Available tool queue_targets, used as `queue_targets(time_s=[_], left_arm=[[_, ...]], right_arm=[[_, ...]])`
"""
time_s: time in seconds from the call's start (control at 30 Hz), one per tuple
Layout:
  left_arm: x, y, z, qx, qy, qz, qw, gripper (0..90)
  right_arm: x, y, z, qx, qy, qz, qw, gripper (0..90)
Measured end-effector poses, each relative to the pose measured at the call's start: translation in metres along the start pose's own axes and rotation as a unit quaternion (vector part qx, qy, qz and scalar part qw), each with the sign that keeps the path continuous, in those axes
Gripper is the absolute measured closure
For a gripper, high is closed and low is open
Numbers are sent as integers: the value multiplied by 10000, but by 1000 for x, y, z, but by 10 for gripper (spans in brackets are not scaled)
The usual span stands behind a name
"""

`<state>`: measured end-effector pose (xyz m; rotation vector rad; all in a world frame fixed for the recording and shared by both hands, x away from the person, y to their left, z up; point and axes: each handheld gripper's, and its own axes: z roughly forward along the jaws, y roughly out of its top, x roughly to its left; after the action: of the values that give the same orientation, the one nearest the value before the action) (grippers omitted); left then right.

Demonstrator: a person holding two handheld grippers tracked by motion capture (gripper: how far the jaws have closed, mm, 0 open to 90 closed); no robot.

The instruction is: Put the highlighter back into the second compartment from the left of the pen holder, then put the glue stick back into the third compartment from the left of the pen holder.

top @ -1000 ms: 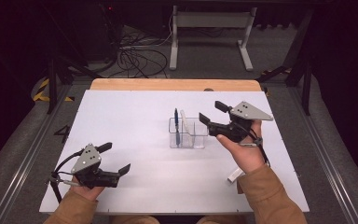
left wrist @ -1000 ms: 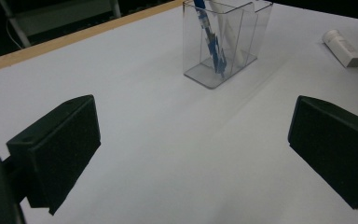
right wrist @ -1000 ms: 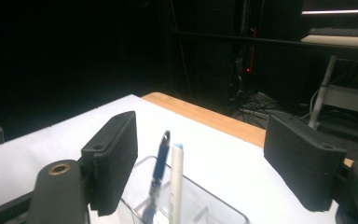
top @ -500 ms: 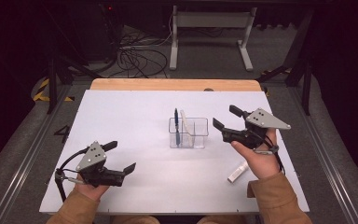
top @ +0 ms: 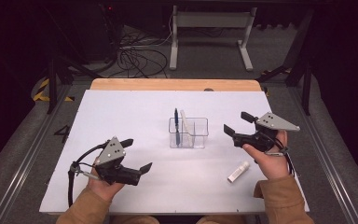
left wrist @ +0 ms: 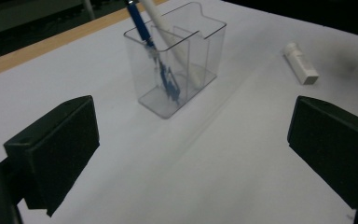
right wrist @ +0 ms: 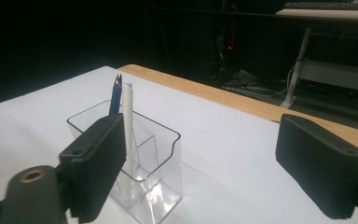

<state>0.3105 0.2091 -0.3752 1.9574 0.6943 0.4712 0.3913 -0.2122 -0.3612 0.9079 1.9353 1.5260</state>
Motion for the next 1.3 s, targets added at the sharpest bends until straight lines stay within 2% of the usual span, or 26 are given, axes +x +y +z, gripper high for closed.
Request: queue_targets(time_s=[0.1,0.23,0.33,0.5,0.57,0.83,1.0,1.07,1.13,1.3], left_arm=[[-5,8,7,-5,-65,27,10000,31],[-8,14,15,-9,-144,12,9999,35],[-9,16,20,-1,-178,-20,9998,38],[-15,23,27,54,-256,85,9996,40],[-18,26,29,53,-330,57,9994,40],[-29,37,45,223,-501,114,9984,43],[-35,45,58,335,-711,-26,9969,44],[-39,49,62,385,-698,35,9968,43],[-45,53,66,370,-823,31,9959,43],[-53,59,80,512,-880,155,9947,55]], right_arm=[[-4,-3,1,44,189,-74,9998,128],[-9,-8,4,39,310,-145,9994,124],[-12,-11,5,55,325,-157,9993,124],[-18,-16,6,167,247,-162,9994,127],[-19,-17,5,199,220,-152,9994,130],[-27,-20,4,252,175,-121,9995,137],[-29,-19,4,242,167,-174,9994,146],[-29,-19,4,246,182,-167,9994,153],[-29,-19,4,262,195,-185,9993,153],[-29,-19,4,267,208,-173,9993,154]])
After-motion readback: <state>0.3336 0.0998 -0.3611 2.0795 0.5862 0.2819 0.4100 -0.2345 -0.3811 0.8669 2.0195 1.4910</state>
